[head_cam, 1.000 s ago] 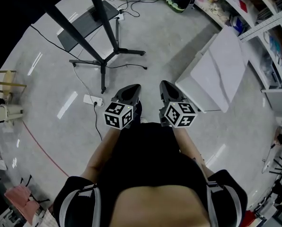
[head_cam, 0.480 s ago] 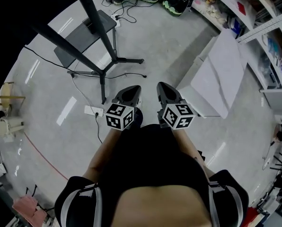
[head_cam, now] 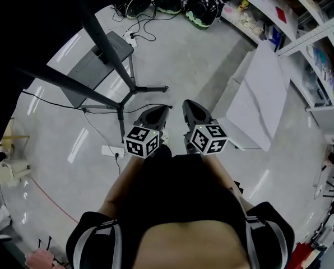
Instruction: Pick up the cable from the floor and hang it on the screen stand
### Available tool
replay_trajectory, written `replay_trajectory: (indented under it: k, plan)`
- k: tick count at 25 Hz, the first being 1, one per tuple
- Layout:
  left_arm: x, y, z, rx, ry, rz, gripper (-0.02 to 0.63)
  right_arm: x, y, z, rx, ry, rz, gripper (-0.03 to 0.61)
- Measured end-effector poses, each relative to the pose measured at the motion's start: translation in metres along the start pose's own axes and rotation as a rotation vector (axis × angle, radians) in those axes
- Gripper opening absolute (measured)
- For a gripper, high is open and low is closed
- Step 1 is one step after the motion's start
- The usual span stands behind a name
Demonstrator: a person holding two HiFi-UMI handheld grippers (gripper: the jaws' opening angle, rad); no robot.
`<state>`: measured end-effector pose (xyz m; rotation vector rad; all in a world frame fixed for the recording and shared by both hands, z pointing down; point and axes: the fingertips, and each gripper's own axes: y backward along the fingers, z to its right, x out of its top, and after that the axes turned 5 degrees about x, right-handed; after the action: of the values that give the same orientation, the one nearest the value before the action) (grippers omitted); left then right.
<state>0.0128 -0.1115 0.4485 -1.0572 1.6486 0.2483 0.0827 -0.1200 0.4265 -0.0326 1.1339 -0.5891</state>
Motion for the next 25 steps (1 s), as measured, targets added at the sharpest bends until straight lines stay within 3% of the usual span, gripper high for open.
replay_trajectory:
  k: [12,25]
  plan:
    - [0.000,-0.028,-0.008,-0.054,0.000,-0.033,0.006,0.001,-0.016,0.020,-0.033,-0.006,-0.015,0.026]
    - [0.025,-0.062,-0.023,0.019,-0.010,-0.010,0.006,0.025,-0.033,0.052,0.059,0.097,-0.089,0.026]
